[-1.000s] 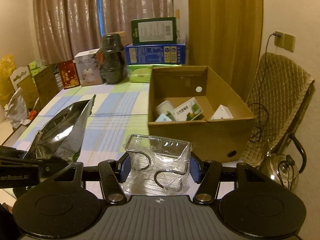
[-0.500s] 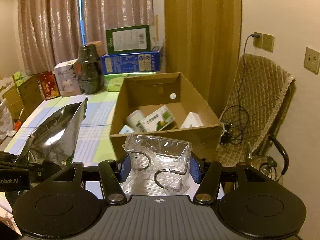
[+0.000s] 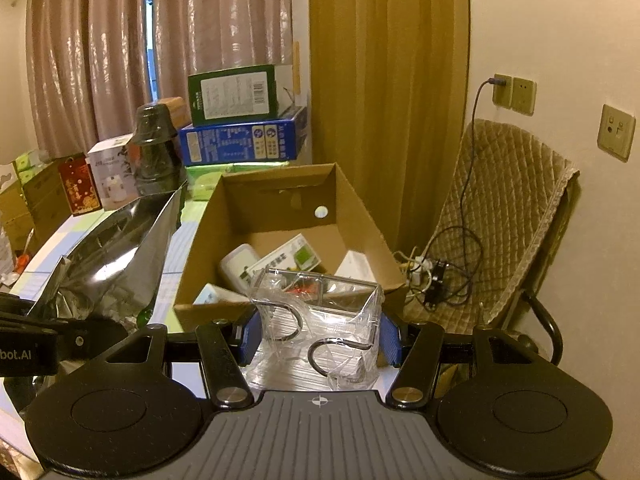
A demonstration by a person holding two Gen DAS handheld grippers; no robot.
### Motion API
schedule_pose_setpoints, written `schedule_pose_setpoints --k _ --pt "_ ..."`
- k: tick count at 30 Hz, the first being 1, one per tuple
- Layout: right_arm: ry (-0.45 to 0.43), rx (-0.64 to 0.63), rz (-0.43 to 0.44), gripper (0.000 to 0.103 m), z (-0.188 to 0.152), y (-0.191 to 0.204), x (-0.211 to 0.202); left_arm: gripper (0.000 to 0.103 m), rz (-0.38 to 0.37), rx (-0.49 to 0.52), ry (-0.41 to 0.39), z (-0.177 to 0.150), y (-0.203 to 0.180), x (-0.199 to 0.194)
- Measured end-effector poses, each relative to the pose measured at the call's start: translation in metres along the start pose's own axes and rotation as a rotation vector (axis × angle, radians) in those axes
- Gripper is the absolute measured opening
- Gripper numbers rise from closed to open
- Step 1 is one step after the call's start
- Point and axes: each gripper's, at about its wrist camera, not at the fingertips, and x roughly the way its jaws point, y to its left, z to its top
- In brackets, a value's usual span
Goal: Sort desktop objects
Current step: 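Carry the foil bag and plastic tray with both tools toward the cardboard box, then lower both items into the cardboard box and open both tools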
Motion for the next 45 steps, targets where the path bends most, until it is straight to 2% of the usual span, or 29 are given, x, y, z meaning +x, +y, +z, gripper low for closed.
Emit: schedule_pose_setpoints --k 8,24,45 --pt "-0.006 -0.001 -0.001 0.055 0.013 -0.012 0.016 0.027 -0.012 -0.015 0.001 0.020 -0.006 0.018" --pt "-0.009 -0.069 0.022 0.055 0.053 -0.016 0.072 0.027 -0.011 -0.085 -0.022 0.077 0.007 0.064" --pt "-0.019 -0.087 0.015 0.055 0.095 -0.019 0.125 0.027 -0.034 -0.121 -0.026 0.130 0.029 0.118"
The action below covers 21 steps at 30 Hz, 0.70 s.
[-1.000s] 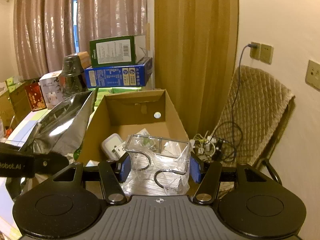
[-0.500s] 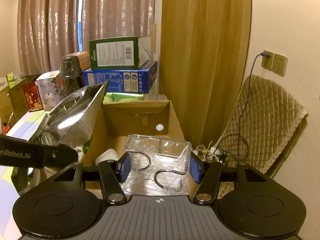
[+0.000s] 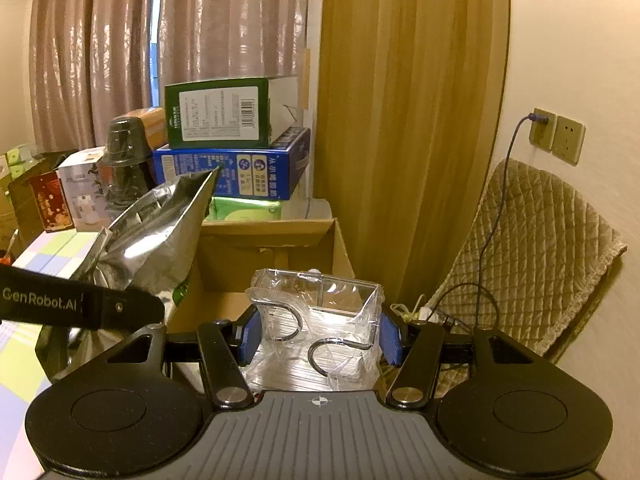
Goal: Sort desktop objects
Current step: 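Lower both items into the cardboard box and open both tools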
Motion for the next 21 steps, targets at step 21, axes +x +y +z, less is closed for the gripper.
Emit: schedule_pose_setpoints --k 21 --pt "0.045 0.044 0.032 0.055 -0.001 0.001 0.031 0.048 0.049 -0.029 -0.050 0.010 0.032 0.005"
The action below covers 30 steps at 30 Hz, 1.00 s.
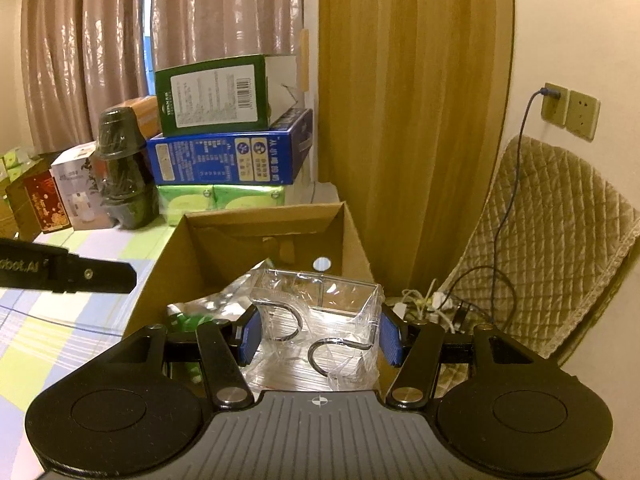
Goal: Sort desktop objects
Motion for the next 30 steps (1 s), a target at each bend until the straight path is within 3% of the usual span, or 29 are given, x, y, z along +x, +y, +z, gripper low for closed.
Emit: schedule_pose_setpoints --k 6,9,12,22,30 --pt "0.006 0.035 0.049 0.058 0.010 0.004 0.011 0.062 0.023 0.006 -0.012 -0.005 0.010 -0.011" --pt "-0.006 0.062 0.063 0.085 0.015 0.002 0.013 0.071 0.044 0.009 -0.023 -0.006 0.016 -0.018" --pt "-0.028 0.082 0.053 0.087 0.016 -0.002 0.005 0.083 0.054 0.014 -0.029 -0.009 0.020 -0.025" --pt "-0.007 0.134 0.005 0.094 -0.007 -0.017 -0.041 0.100 0.096 0.059 -0.054 -0.035 0.016 -0.054" --pt "0.002 0.131 0.015 0.097 -0.030 -0.009 -0.101 0.102 0.138 0.089 -0.094 -0.063 -0.006 -0.093"
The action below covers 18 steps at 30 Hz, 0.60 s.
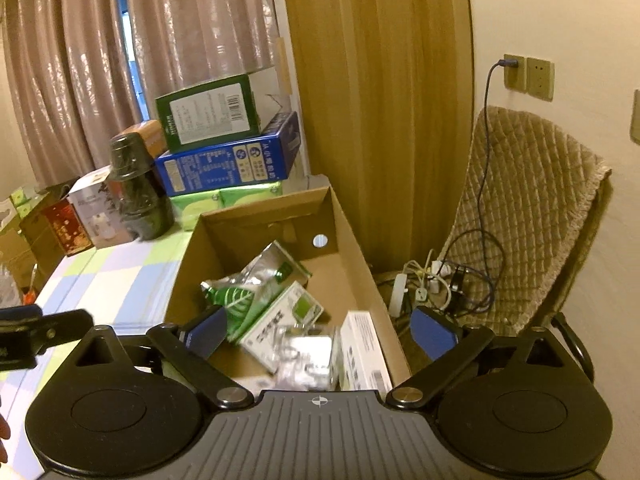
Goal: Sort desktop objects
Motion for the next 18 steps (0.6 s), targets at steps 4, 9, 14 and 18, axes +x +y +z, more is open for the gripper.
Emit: schedule_pose_setpoints --k 4,9,14,18 --pt "0.000 -0.011 -0.004 0.098 -0.014 0.007 -0.031 0.102 0.000 -0.008 0.022 -0.006 -0.008 -0.024" --pt "0.003 -0.001 -0.008 0.099 -0.033 0.013 -0.067 0.102 0.001 0.004 0.023 -0.018 -0.016 -0.062" --pt "0.015 -0.005 -0.011 0.101 -0.050 0.020 -0.095 0.102 -0.009 0.010 0.017 -0.032 -0.016 -0.091" --pt "0.021 -0.021 -0.014 0.101 -0.057 0.029 -0.113 0.102 0.009 0.000 0.009 -0.043 -0.013 -0.111"
